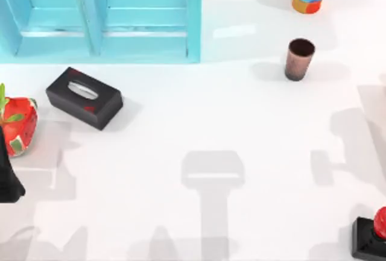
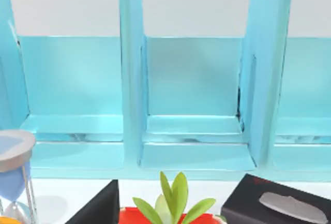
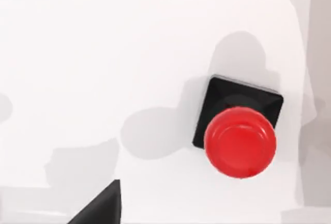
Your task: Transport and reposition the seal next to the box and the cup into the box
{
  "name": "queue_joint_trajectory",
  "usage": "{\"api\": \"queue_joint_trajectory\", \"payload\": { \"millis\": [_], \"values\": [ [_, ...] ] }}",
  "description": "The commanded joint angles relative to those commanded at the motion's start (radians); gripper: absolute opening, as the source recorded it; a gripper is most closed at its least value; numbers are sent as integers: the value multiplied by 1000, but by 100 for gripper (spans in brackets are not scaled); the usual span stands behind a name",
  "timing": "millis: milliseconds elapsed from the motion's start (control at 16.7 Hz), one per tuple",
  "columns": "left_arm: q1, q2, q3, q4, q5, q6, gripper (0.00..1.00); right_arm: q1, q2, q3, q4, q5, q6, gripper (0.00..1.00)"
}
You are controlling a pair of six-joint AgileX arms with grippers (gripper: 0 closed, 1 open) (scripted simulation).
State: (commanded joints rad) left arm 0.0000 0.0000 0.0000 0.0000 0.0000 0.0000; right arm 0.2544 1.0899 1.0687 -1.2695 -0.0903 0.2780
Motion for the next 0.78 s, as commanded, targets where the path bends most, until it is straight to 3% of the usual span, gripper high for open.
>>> {"api": "queue_joint_trajectory", "payload": {
  "millis": [480, 780],
  "values": [
    [0, 0, 0, 0, 0, 0, 100, 1, 9, 51, -39, -1, -1, 100],
    [0, 0, 0, 0, 0, 0, 100, -6, 221, 266, -69, 18, 3, 100]
  ]
}}
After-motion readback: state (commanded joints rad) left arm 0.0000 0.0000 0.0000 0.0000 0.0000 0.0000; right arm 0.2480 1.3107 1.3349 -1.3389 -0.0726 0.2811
